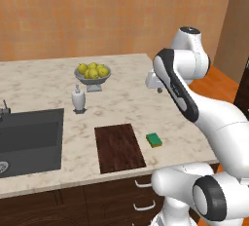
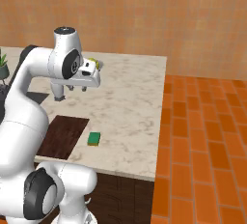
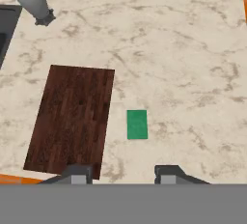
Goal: Pick up the sponge from the counter and clean the cutting board by briefly scrubbing or pressing down on the cutting board. Once finished, release the sponge.
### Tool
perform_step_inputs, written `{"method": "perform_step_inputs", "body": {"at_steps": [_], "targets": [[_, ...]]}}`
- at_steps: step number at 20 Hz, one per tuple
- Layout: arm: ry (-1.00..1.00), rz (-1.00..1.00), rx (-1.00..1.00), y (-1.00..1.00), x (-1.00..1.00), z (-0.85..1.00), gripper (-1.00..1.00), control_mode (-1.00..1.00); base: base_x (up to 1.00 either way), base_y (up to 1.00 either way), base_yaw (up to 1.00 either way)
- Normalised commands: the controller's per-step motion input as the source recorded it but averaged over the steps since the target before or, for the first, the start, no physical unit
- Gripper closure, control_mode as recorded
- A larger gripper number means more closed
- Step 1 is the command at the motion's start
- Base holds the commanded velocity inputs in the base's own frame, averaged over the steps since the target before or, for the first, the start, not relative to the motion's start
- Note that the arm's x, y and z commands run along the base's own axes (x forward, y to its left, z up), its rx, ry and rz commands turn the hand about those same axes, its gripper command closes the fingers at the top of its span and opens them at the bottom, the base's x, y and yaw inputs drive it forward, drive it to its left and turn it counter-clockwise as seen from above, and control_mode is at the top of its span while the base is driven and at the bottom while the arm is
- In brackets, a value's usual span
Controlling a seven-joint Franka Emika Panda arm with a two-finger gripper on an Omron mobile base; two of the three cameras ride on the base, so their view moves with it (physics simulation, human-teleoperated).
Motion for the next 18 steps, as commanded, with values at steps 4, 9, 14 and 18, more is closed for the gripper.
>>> {"method": "perform_step_inputs", "body": {"at_steps": [4,9,14,18], "targets": [[0.00,0.00,-0.05,0.04,0.00,-0.18,-1.00,-1.00,0.00,0.00,0.00],[0.00,0.00,-0.11,0.10,0.00,-0.83,-1.00,-1.00,0.00,0.00,0.00],[0.00,0.00,-0.01,0.04,0.00,-0.70,-1.00,-1.00,0.00,0.00,0.00],[0.00,0.00,0.01,0.00,0.00,-0.60,-1.00,-1.00,0.00,0.00,0.00]]}}
